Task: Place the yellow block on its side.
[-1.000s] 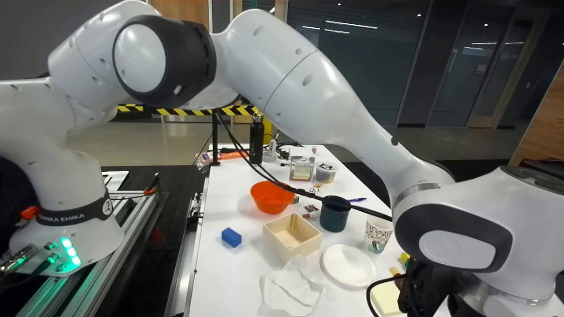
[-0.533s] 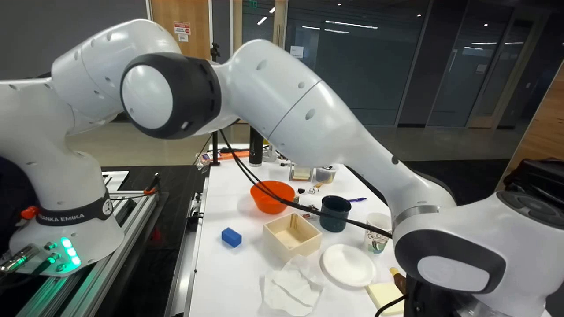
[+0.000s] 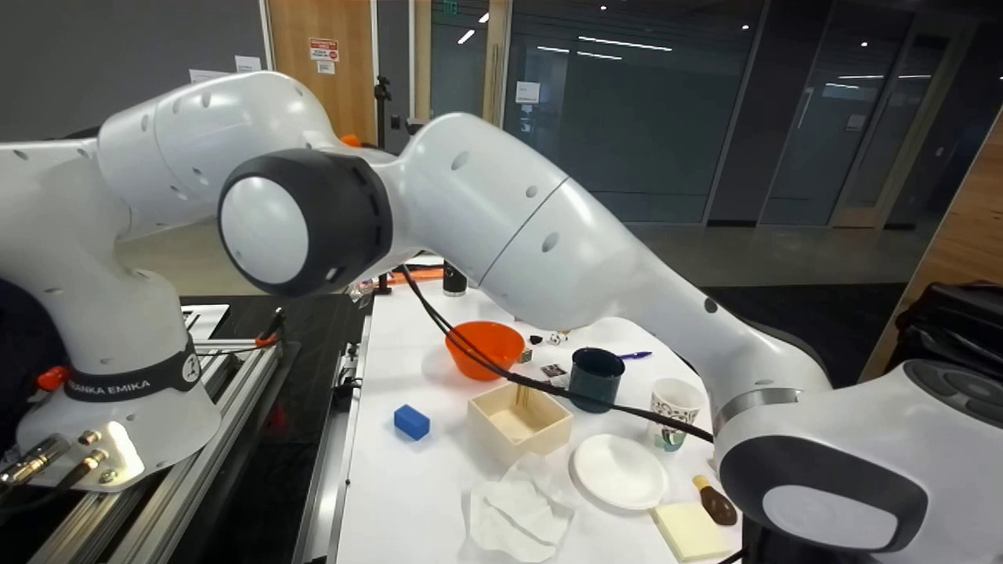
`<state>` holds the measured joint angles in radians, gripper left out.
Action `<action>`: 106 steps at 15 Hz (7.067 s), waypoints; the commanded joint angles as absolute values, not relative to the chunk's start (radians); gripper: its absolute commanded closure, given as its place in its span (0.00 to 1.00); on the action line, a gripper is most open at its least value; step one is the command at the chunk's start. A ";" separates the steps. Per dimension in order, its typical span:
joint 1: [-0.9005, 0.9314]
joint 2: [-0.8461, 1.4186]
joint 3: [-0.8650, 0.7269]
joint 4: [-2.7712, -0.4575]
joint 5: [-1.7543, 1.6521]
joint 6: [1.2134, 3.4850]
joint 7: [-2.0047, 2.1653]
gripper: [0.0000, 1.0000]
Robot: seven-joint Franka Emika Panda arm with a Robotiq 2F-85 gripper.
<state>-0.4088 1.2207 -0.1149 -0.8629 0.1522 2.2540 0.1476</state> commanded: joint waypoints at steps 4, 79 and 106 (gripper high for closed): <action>-0.432 1.262 -0.096 -0.764 0.161 2.181 0.129 1.00; -0.385 1.265 -0.139 -0.732 0.179 2.059 0.990 0.00; -0.311 1.311 -0.158 -0.919 0.126 2.902 0.743 0.91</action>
<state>-0.3259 1.2955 -0.1595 -0.8514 0.1501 2.7377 0.8072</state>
